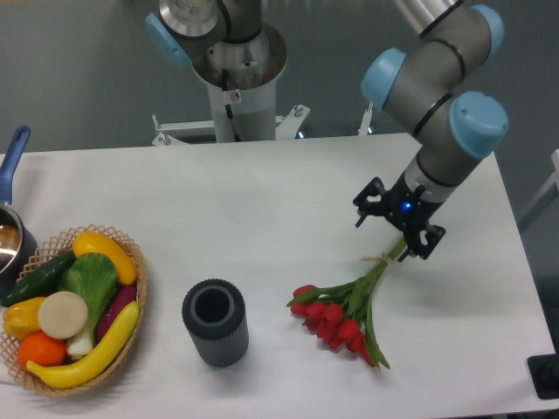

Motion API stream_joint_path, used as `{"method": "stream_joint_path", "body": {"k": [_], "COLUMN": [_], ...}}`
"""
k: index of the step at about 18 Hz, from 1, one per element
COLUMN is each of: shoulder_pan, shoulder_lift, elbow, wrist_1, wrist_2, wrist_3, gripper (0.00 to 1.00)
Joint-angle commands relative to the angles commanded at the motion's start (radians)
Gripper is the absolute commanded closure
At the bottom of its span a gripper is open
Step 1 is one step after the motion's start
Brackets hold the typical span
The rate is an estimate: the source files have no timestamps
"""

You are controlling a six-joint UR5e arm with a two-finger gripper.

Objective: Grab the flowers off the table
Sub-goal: 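Lower the gripper around the tulip stems near the twine tie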

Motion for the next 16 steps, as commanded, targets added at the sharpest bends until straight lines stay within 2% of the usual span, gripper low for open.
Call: {"method": "stream_joint_path", "body": {"k": [5,10,14,16], "shoulder_pan": [-0.014,-0.017,-0.020,-0.025], "shoulder_lift": [-0.044,-0.055,-0.060,-0.064], "elbow": [0.041,0.048,0.020,0.018], "wrist_1": [0.002,0.006,0.096,0.121], "wrist_2": [0.000,0.002,0.005,0.005], "wrist_3": [-0.043,-0.055,-0.054,-0.055], "gripper": [0.00,0.00,0.00,0.00]}}
